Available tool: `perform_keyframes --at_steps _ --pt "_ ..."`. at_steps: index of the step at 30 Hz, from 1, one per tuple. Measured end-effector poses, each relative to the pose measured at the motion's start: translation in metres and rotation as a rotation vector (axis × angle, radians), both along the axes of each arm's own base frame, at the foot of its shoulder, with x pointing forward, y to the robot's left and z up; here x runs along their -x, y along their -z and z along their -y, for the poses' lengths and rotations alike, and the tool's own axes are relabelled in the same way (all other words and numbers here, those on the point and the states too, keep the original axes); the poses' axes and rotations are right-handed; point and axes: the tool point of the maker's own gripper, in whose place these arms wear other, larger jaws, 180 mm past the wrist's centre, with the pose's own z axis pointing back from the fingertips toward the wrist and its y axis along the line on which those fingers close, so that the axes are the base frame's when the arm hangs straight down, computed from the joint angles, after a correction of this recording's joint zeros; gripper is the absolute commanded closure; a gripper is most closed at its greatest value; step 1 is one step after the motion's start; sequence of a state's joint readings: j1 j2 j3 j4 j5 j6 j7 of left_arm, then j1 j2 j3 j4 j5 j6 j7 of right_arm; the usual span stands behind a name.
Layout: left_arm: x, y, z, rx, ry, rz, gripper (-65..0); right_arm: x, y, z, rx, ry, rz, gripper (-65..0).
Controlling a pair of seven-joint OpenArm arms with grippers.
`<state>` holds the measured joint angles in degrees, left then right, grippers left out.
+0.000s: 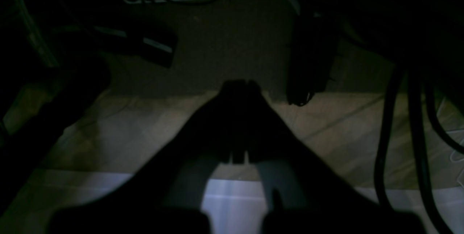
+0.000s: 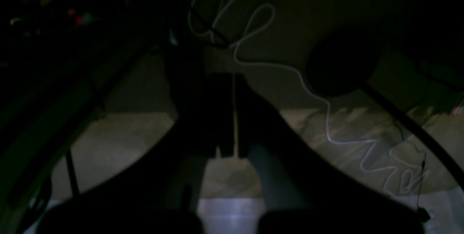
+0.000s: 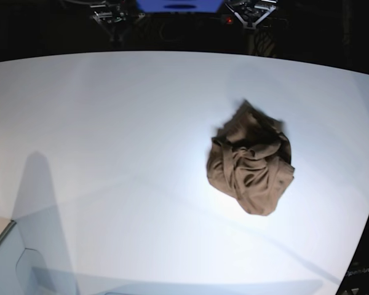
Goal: Layout the t-shirt on the table in an organized manner, then fold the t-shirt properly
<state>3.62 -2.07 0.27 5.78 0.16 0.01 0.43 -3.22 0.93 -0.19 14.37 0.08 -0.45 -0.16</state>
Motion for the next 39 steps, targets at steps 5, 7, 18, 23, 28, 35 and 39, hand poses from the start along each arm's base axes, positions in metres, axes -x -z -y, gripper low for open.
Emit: perform_keyframes --at_steps 5,7,18,23,28,35,39 --pt "0.0 0.0 0.0 0.0 0.0 0.0 -0.1 0.001 0.0 0.0 0.0 0.0 -0.002 0.0" --pt "0.0 0.0 0.0 0.0 0.0 0.0 -0.1 0.002 0.0 0.0 0.0 0.0 -0.004 0.0" --pt "0.002 0.0 0.0 0.0 0.001 0.003 -0.1 0.002 0.0 0.0 0.0 0.0 -0.004 0.0" --pt "0.003 0.0 0.0 0.0 0.0 0.001 -0.1 0.014 0.0 0.0 0.0 0.0 -0.016 0.0" --pt "0.003 0.0 0.0 0.0 0.0 0.0 -0.1 0.024 0.001 0.0 0.0 0.0 -0.033 0.0" --pt "0.004 0.0 0.0 0.0 0.0 -0.003 -0.2 0.021 0.0 0.0 0.0 0.0 -0.028 0.0" --pt "0.005 0.0 0.0 0.0 0.0 -0.004 -0.2 0.021 0.0 0.0 0.001 0.0 -0.029 0.0"
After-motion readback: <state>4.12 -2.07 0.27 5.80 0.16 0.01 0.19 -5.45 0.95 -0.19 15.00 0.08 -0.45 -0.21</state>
